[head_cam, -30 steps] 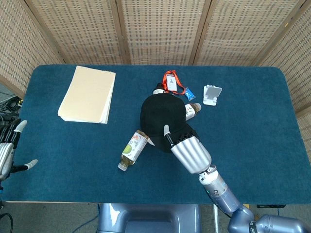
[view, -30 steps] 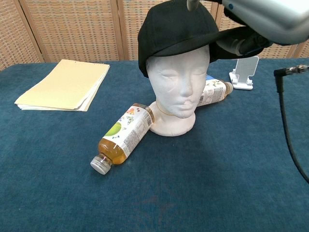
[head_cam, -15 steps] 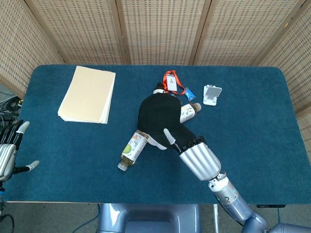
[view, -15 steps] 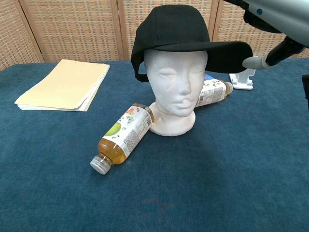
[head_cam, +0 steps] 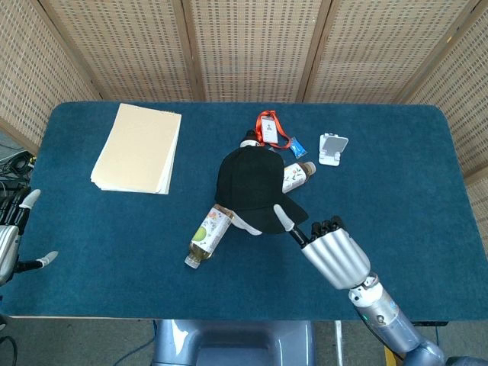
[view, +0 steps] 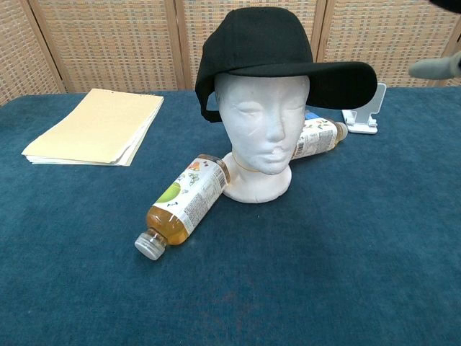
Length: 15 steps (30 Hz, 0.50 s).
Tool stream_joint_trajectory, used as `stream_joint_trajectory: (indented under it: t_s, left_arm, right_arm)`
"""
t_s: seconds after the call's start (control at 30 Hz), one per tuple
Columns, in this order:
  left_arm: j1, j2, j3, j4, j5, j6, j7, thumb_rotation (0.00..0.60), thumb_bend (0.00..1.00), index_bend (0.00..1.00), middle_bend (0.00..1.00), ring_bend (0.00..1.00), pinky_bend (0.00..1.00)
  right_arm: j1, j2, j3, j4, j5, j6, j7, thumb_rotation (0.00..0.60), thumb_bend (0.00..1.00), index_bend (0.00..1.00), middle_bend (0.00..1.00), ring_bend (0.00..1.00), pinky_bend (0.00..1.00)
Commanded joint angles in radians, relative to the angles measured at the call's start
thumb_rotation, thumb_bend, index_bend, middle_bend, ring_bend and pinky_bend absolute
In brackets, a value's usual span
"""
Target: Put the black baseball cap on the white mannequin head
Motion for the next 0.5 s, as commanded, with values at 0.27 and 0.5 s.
stream_joint_trajectory:
  t_s: [0.27, 0.5]
  left_arm:
    - [0.016, 0.01, 0.014, -0.003, 0.035, 0.02, -0.022, 0.6, 0.0, 0.0, 0.0, 0.0, 0.0]
    - [0.032, 0.001, 0.032, -0.005, 0.064, 0.036, -0.008, 0.6, 0.0, 0.0, 0.0, 0.0, 0.0]
  right_arm:
    - [-0.154, 0.152, -0.029, 0.369, -0.053, 0.352, 0.392, 0.6, 0.0, 0.0, 0.66, 0.8, 0.84]
    - [-0.262, 0.13, -0.052, 0.346, 0.247, 0.264, 0.625, 0.6, 0.0, 0.0, 0.01, 0.0, 0.02]
